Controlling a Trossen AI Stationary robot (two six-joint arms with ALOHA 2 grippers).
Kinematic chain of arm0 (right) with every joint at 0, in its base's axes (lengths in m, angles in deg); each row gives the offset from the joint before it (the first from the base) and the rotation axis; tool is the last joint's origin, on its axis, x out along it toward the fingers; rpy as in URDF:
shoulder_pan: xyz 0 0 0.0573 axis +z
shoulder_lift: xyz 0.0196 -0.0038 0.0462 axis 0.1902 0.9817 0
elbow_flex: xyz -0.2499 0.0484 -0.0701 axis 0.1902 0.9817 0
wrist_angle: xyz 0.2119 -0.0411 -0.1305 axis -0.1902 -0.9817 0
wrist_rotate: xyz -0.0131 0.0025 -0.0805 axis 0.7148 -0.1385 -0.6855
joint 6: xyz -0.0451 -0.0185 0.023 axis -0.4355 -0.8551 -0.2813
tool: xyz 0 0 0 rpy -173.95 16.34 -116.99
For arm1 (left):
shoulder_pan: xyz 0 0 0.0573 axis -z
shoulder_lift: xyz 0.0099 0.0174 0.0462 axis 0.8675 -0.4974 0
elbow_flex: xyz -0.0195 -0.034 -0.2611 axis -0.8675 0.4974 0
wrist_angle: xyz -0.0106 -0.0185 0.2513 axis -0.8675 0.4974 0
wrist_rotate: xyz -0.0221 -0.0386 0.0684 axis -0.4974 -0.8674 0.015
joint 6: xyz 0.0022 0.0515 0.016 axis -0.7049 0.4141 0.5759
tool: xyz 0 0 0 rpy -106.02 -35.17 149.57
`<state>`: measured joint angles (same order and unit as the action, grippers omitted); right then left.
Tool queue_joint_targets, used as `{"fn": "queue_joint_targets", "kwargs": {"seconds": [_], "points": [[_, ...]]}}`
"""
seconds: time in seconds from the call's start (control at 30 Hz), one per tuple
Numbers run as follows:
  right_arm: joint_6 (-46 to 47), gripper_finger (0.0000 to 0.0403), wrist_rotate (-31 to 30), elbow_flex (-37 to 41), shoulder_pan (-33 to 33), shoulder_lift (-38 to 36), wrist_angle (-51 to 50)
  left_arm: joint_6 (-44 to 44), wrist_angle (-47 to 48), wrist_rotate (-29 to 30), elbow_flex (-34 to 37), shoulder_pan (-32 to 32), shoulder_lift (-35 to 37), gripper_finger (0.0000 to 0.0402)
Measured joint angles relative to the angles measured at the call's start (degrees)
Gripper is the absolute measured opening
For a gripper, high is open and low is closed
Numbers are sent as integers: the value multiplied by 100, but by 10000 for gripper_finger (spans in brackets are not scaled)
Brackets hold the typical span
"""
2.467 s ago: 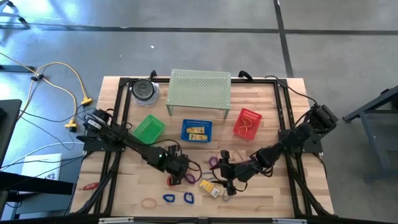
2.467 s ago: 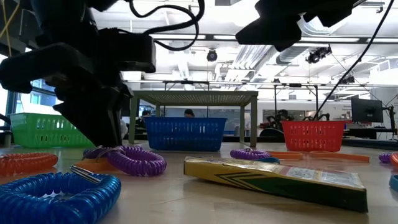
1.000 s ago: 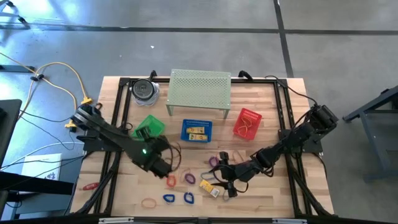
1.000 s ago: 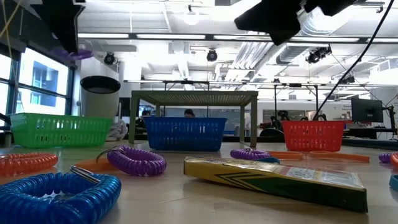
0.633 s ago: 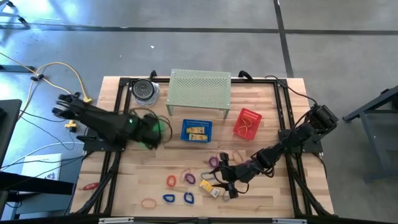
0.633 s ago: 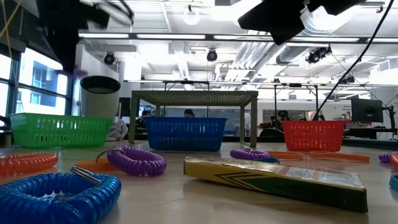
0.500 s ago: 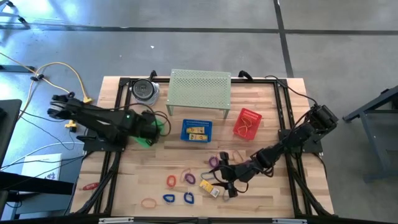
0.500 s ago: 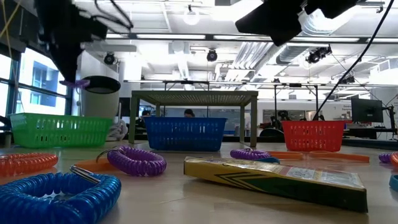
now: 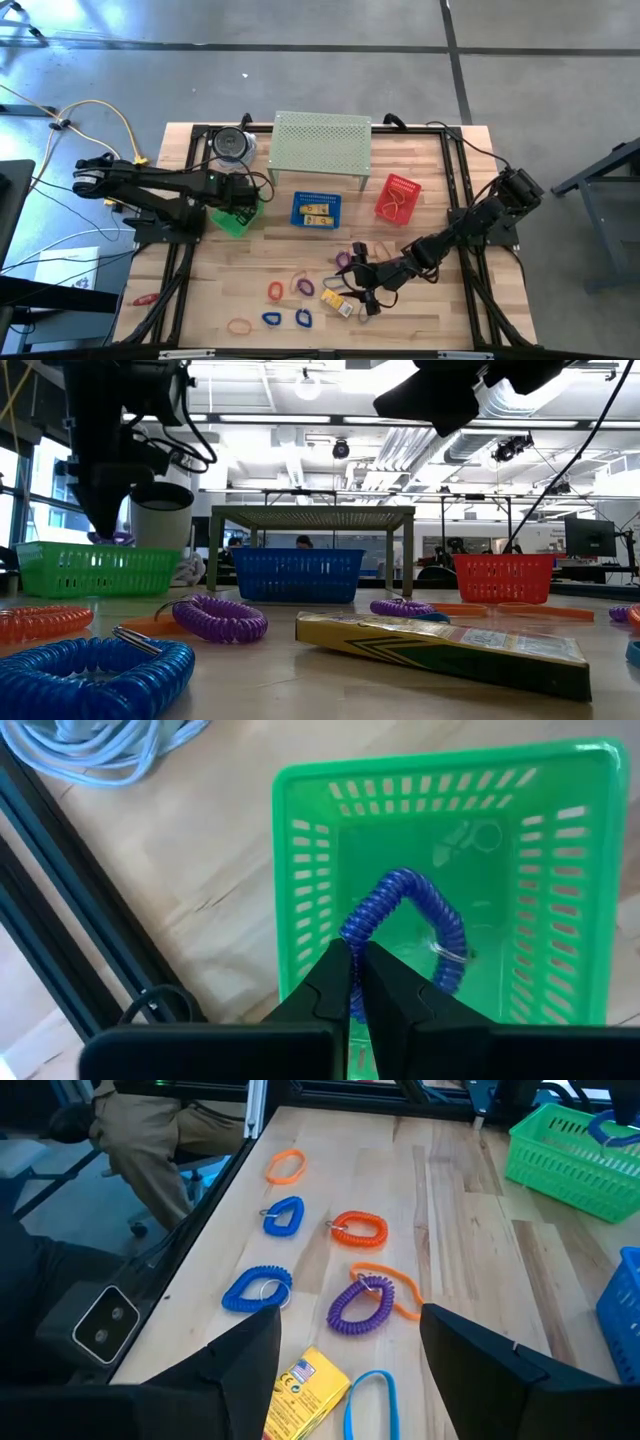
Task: Pick & Place Office Desk Supplies
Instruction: Put the purple spring keychain into the green bin, then put the orange spring keychain into the green bin
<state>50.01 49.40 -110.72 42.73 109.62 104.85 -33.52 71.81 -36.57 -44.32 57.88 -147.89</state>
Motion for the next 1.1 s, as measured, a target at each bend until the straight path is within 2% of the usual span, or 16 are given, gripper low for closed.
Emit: {"fn": "queue_joint_targets", "kwargs": {"seconds": [0.5, 0.73, 0.87, 0.97, 1.1], "points": [[7, 231, 5, 0, 0, 2, -26, -158, 9, -132, -16, -27, 0, 103], [7, 231, -10, 0, -4, 2, -26, -314, -4, -844, -344, 30, 0, 108], [7, 231, -13, 0, -4, 2, -35, -602, -164, -1389, -503, 343, 0, 109], [9, 231, -13, 0, -4, 4, -42, -740, -618, -1805, -544, 764, 0, 109], [11, 231, -13, 0, 0, 4, -50, -742, -1530, -1754, -544, 1624, 0, 109]]}}
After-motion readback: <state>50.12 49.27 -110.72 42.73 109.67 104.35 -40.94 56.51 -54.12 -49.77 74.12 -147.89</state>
